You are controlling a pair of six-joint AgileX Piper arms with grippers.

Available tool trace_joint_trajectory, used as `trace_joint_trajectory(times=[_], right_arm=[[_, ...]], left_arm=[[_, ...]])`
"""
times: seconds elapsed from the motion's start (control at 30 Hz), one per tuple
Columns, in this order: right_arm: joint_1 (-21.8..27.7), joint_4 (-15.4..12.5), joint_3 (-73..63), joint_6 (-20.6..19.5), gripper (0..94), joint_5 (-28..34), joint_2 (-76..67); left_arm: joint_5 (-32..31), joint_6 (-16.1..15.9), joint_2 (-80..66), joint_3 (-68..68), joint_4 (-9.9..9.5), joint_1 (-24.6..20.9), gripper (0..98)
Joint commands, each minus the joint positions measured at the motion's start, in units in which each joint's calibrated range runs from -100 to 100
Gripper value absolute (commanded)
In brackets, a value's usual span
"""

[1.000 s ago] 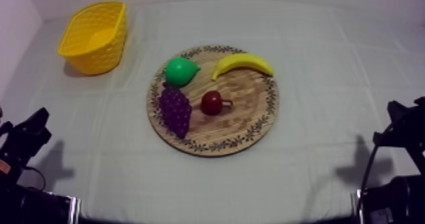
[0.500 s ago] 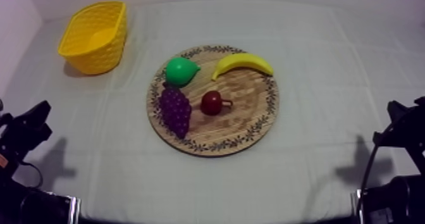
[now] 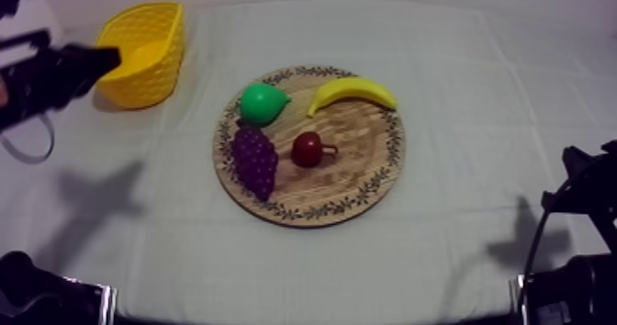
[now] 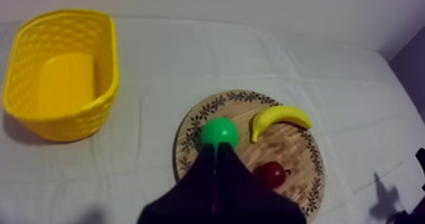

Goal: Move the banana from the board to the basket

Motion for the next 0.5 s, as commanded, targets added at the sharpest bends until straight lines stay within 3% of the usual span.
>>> trace_joint_trajectory(times=[0.0, 0.17, 0.47], right_arm=[[0.02, -0.03, -0.03, 0.00, 0.3, 0.01, -0.02], [0.02, -0.03, -0.03, 0.00, 0.3, 0.01, -0.02], [0.02, -0.03, -0.03, -0.01, 0.3, 0.01, -0.02]], left_arm=[[2.93, -16.41, 20.96, -18.96, 1.98, -1.38, 0.1], [9.76, -20.04, 37.48, -36.50, 3.48, -2.28, 0.2], [22.80, -23.39, 62.08, -63.62, 4.59, -1.21, 0.9]])
